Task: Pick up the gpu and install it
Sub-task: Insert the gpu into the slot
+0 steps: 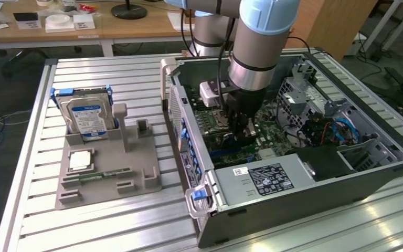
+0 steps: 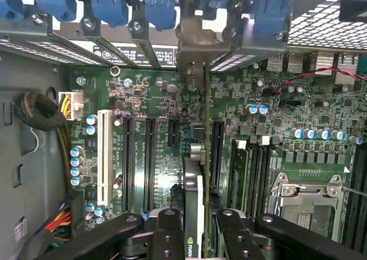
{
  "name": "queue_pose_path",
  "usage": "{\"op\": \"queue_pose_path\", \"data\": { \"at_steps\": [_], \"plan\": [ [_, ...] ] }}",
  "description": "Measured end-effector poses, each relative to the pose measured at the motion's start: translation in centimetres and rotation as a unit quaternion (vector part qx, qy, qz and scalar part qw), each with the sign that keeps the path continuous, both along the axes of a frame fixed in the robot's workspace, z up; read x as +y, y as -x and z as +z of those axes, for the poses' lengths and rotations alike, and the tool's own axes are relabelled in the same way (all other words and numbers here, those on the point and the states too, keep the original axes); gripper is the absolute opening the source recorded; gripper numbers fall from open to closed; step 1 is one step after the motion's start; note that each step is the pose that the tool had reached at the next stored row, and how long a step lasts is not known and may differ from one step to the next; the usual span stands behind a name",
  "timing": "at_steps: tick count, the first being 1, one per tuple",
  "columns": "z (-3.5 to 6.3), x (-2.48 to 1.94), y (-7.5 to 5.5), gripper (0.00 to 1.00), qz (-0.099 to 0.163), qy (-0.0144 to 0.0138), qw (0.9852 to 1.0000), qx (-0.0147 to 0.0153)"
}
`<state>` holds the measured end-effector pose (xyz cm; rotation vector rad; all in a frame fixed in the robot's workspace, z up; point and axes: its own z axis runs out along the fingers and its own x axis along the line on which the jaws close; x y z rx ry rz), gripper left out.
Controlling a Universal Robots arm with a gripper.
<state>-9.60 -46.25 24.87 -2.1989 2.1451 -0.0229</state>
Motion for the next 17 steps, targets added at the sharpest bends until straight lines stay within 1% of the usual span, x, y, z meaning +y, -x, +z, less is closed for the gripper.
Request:
{"op": "queue_pose_path", "data": {
  "at_steps": [8, 9, 11, 16, 17],
  "plan": [
    [0.03, 0.0, -0.02, 0.26, 0.0, -0.0001, 1.0, -0.0004],
    [0.03, 0.0, -0.02, 0.26, 0.0, -0.0001, 1.0, -0.0006],
    [0.02, 0.0, -0.01, 0.26, 0.0, 0.0, 1.0, -0.0027],
    [0.01, 0.0, 0.05, 0.26, 0.0, -0.0001, 1.0, -0.0035],
    [0.13, 0.0, 0.05, 0.26, 0.0, -0.0002, 1.0, -0.0035]
  ]
}}
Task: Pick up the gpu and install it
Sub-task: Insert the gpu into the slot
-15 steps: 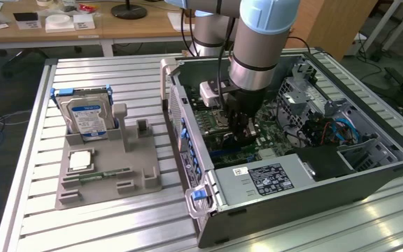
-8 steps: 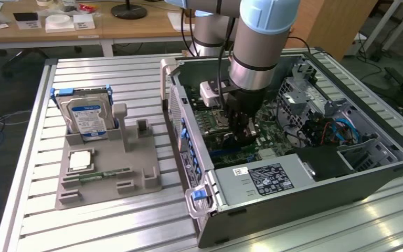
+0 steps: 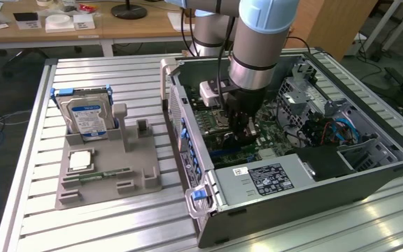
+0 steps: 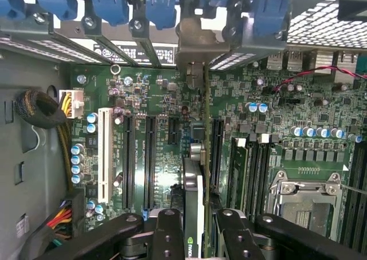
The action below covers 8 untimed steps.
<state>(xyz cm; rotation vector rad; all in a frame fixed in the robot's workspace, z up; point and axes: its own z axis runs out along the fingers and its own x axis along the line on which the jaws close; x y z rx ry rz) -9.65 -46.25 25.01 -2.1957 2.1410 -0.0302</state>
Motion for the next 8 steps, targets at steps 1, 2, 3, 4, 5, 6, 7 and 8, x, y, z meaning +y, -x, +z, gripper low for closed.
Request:
{"op": "queue_pose_path", "data": {
  "at_steps": [1, 2, 3, 4, 5, 6, 7, 8],
  "plan": [
    [0.02, 0.0, 0.0, 0.26, 0.0, 0.0, 1.0, 0.0],
    [0.03, 0.0, -0.01, 0.26, 0.0, 0.0, 1.0, -0.0008],
    [0.02, 0.0, -0.01, 0.26, 0.0, 0.0, 1.0, -0.0014],
    [0.02, 0.0, -0.01, 0.26, 0.0, 0.0, 1.0, -0.0018],
    [0.02, 0.0, 0.0, 0.26, 0.0, 0.0, 1.0, -0.002],
    [0.03, 0.0, 0.0, 0.26, 0.0, 0.0, 1.0, -0.0021],
    [0.03, 0.0, 0.0, 0.26, 0.0, 0.0, 1.0, -0.0021],
    [0.02, 0.0, 0.0, 0.26, 0.0, 0.0, 1.0, -0.0021]
  ]
}}
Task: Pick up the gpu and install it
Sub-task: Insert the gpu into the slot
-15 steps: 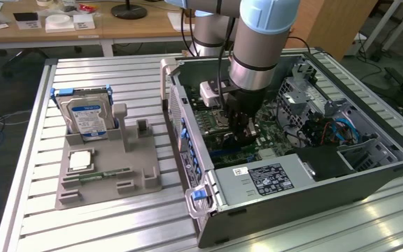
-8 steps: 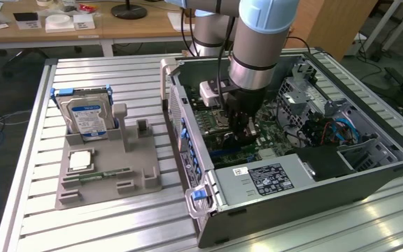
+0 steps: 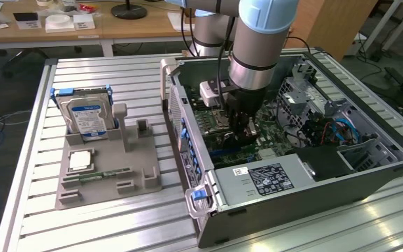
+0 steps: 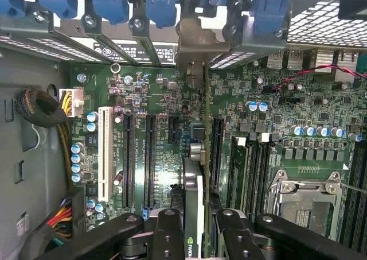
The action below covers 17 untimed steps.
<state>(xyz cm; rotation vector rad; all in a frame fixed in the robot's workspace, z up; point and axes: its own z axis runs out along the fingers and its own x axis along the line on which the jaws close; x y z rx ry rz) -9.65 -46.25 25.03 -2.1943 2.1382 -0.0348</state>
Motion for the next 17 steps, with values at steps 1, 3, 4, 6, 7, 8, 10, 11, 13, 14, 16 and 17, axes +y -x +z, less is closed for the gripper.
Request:
{"op": "queue_pose_path", "data": {
  "at_steps": [1, 3, 4, 6, 7, 8, 10, 11, 13, 14, 16, 17],
  "plan": [
    [0.0, 0.0, 0.0, 0.26, 0.0, 0.0, 1.0, 0.0],
    [0.0, 0.0, 0.0, 0.26, 0.0, 0.0, 1.0, 0.0],
    [0.0, 0.0, 0.0, 0.26, 0.0, 0.0, 1.0, 0.0],
    [0.0, 0.01, 0.02, 0.26, 0.0, 0.0, 1.0, 0.0],
    [0.0, 0.03, 0.12, 0.26, 0.0, 0.0001, 1.0, -0.0001],
    [0.0, 0.05, 0.2, 0.26, 0.0, 0.0001, 1.0, -0.0001],
    [-0.01, 0.06, 0.2, 0.26, 0.0, 0.0, 1.0, -0.0002],
    [-0.01, 0.06, 0.2, 0.26, 0.0, 0.0001, 1.0, -0.0004],
    [-0.03, 0.06, 0.22, 0.26, 0.0, 0.0001, 1.0, -0.001],
    [-0.09, 0.06, 0.24, 0.26, 0.0, 0.0, 1.0, -0.0015],
    [-0.23, 0.06, 0.25, 0.26, 0.0, -0.0001, 1.0, -0.002],
    [-0.26, 0.06, 0.26, 0.26, 0.0, 0.0, 1.0, -0.002]
  ]
}}
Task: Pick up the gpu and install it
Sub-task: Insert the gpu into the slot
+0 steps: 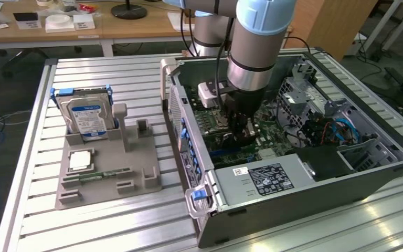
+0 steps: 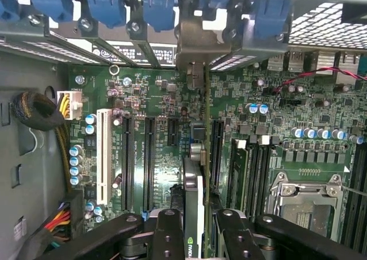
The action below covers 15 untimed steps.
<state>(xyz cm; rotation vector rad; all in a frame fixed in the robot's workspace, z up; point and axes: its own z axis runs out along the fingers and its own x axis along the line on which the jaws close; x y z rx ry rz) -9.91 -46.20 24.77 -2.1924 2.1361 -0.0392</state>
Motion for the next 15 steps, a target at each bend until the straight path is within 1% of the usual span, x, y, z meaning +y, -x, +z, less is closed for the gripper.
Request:
{"op": "queue_pose_path", "data": {
  "at_steps": [6, 15],
  "plan": [
    [-0.02, 0.0, 0.0, 0.26, 0.0, -0.0001, 1.0, -0.0001],
    [-0.02, -0.15, -0.04, 0.26, 0.0, 0.0, 1.0, -0.0001]
  ]
}}
